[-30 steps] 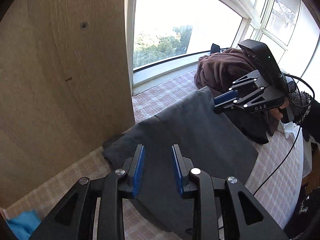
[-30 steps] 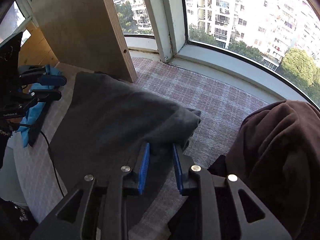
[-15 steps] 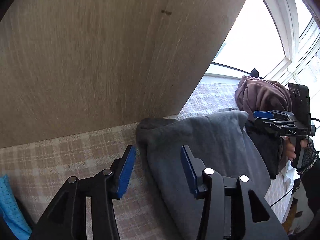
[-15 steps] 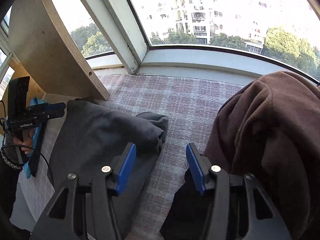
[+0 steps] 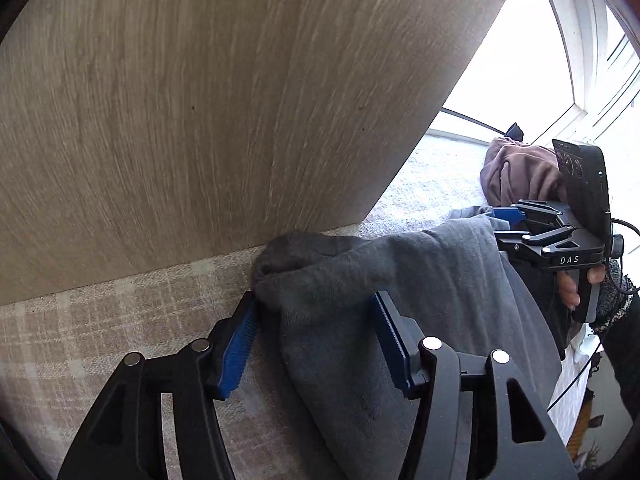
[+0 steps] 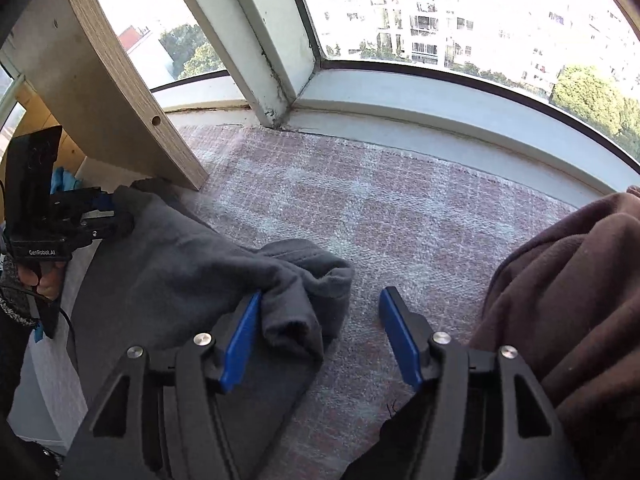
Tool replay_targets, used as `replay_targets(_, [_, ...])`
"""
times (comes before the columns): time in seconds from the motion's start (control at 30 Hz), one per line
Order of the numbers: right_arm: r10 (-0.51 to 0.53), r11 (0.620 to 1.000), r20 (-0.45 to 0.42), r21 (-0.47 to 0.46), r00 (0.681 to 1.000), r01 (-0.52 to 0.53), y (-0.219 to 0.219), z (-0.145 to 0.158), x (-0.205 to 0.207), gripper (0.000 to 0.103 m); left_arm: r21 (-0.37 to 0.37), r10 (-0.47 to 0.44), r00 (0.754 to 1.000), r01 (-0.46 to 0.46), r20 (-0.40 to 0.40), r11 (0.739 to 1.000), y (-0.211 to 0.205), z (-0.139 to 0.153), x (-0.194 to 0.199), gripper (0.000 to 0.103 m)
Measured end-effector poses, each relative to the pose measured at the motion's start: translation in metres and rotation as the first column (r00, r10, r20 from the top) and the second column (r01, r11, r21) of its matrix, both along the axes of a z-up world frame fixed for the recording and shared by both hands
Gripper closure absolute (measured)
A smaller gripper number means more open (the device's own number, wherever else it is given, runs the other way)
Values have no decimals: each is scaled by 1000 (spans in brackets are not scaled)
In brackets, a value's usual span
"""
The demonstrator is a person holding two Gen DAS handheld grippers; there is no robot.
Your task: Fold clothes
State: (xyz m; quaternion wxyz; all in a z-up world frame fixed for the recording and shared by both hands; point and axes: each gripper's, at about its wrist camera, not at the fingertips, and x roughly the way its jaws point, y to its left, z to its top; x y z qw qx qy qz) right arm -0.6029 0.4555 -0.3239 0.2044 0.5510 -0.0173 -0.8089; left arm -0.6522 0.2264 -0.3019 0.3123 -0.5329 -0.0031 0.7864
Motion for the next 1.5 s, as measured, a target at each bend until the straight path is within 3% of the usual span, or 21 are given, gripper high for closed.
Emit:
replay_targets(0.27, [28, 999, -51, -27, 998, -29, 1, -2, 5, 44, -15, -11, 999, 10, -47, 1000, 10, 0, -6, 46])
replay_targets(0.3, [39, 999, -53, -31, 998, -41, 0, -2, 5, 49, -29, -26, 998, 25, -60, 999, 13, 0, -4, 46])
replay_targets(0.33, [59, 996, -46, -58, 997, -62, -1, -2, 6, 68, -31, -39, 997, 37, -72, 999, 15, 1, -3, 48])
replay_targets(0.4, [77, 994, -40, -80, 996, -80, -3, -1, 8, 74, -16, -54, 995, 53, -86, 998, 16, 1, -1, 57])
replay_targets(0.47, [88, 994, -45, -65, 995, -91, -6, 1, 9, 80, 26, -59, 996, 61, -70, 998, 13, 2, -2, 81])
replay_targets(0.53, [75, 993, -41, -84, 996, -78, -4, 5, 10, 86, 58, -68, 996, 72, -65, 996, 11, 4, -1, 88])
replay_targets(0.63, [69, 992, -86, -102, 994, -78, -2, 24, 25, 88, 97, -74, 993, 83, -92, 992, 4, 20, 8, 90])
replay_targets(0.77, [72, 989, -195, -112, 978, -95, -6, 67, 62, 89, 172, -96, 983, 122, -154, 978, -10, 66, 40, 91])
replay_targets(0.93, [110, 988, -335, -69, 936, -140, -15, 134, 135, 89, 144, -160, 945, 207, -284, 968, -28, 130, 114, 91])
replay_targets(1.07, [145, 988, -429, 16, 891, -153, -26, 169, 212, 89, 128, -177, 940, 222, -292, 967, -39, 154, 175, 91])
replay_targets(1.13, [166, 985, -431, 39, 887, -165, -31, 180, 240, 89, 102, -208, 932, 247, -297, 964, -47, 162, 207, 92])
replay_targets(1.3, [151, 987, -394, 12, 907, -159, -35, 200, 267, 89, 154, -174, 957, 213, -233, 965, -68, 176, 240, 92])
replay_targets(1.43, [156, 988, -423, 76, 892, -136, -46, 208, 273, 90, 150, -136, 955, 180, -262, 972, -71, 191, 231, 92])
replay_targets(1.5, [173, 984, -468, 114, 866, -135, -52, 218, 289, 90, 122, -134, 938, 181, -321, 976, -70, 203, 236, 92])
